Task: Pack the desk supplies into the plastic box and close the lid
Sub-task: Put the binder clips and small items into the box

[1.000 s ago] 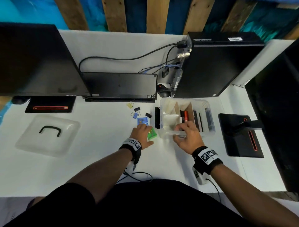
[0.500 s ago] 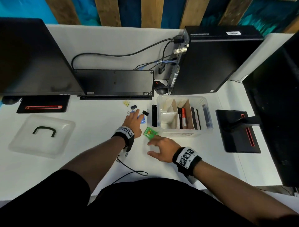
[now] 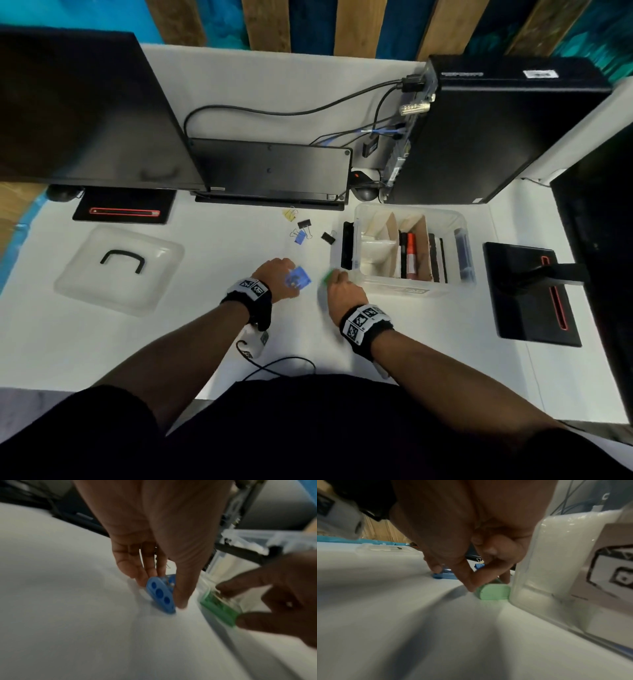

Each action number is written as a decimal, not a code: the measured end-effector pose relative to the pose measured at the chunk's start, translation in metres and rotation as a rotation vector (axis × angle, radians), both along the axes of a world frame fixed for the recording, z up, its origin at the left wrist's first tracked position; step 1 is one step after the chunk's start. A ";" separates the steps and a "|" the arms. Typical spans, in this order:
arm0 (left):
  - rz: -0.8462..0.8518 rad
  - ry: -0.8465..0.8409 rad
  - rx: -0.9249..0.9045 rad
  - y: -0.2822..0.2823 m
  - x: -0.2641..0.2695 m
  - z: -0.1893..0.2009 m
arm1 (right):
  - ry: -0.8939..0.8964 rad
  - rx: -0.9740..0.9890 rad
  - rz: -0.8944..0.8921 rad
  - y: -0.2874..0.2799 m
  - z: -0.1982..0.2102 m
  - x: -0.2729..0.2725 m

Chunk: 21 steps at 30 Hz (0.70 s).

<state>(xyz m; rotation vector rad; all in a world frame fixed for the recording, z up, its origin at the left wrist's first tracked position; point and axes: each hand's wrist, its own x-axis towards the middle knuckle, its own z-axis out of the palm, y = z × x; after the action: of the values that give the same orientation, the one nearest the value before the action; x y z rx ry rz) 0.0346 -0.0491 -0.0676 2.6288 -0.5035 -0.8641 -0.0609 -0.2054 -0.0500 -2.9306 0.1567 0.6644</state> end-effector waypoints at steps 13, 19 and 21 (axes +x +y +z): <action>0.025 0.035 -0.259 0.041 -0.031 0.004 | -0.051 0.257 -0.020 -0.009 -0.015 -0.014; 0.047 0.108 -0.342 0.031 -0.035 0.012 | -0.034 0.346 -0.079 -0.014 -0.017 -0.009; -0.003 0.103 -0.325 0.025 -0.036 0.014 | 0.006 0.360 -0.078 -0.015 -0.017 -0.005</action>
<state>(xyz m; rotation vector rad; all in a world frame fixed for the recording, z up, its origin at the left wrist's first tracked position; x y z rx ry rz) -0.0011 -0.0246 -0.0535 2.2787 -0.5676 -0.8348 -0.0656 -0.2199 -0.0673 -2.5653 0.1345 0.6175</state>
